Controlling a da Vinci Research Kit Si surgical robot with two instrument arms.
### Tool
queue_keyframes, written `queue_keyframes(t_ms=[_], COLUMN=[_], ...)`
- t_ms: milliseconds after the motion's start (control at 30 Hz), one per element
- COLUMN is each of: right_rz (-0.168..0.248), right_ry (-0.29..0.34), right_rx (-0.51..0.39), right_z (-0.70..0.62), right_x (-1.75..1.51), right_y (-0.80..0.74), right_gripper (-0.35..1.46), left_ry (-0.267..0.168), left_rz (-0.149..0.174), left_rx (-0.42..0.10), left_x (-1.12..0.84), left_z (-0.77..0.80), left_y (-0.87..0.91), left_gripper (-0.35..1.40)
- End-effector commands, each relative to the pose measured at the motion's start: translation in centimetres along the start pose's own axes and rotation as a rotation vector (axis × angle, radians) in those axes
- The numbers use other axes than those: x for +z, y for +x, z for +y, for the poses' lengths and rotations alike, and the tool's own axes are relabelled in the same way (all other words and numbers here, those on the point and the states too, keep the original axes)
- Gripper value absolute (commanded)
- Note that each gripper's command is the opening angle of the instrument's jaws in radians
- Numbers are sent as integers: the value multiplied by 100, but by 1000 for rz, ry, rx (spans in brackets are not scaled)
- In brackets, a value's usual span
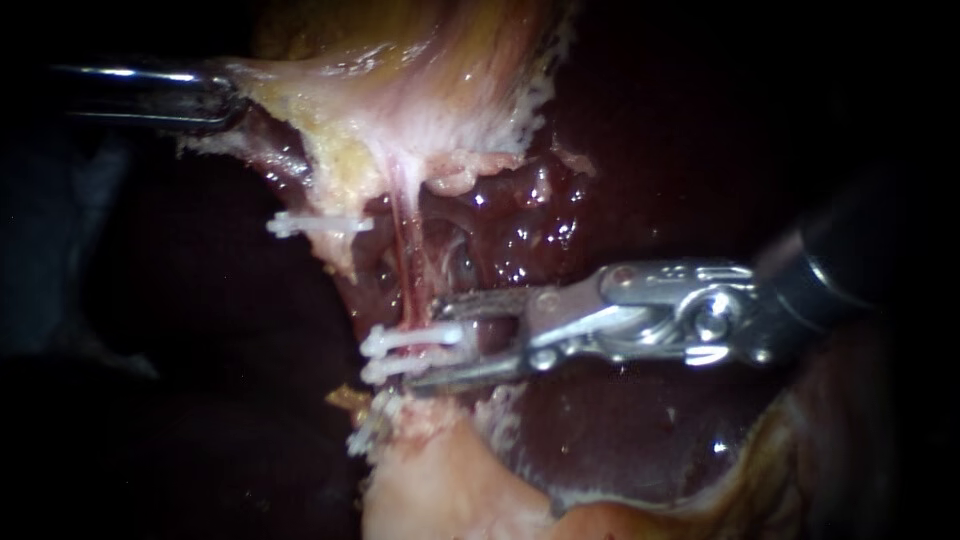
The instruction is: Going back second clip right tube
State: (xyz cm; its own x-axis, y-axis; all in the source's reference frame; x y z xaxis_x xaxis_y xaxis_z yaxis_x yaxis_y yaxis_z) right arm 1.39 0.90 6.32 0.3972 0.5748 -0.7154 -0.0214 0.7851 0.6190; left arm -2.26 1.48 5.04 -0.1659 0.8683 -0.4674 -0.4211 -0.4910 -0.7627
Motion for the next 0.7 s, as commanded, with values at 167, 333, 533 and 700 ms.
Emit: queue_keyframes(t_ms=[167,333,533,700], right_rz=[1,-1,-4,-5], right_ry=[-17,-31,-33,-31], right_rx=[-66,-105,-165,-195], right_z=[-2,-1,0,1], right_x=[-41,-80,-106,-110], right_y=[5,7,2,0], right_gripper=[50,50,50,50], left_ry=[-1,-1,-1,0], left_rz=[0,-1,0,0], left_rx=[1,1,1,1], left_x=[-1,-1,-1,1], left_z=[0,0,0,0], left_y=[0,0,0,0], left_gripper=[-35,-35,-35,-35])
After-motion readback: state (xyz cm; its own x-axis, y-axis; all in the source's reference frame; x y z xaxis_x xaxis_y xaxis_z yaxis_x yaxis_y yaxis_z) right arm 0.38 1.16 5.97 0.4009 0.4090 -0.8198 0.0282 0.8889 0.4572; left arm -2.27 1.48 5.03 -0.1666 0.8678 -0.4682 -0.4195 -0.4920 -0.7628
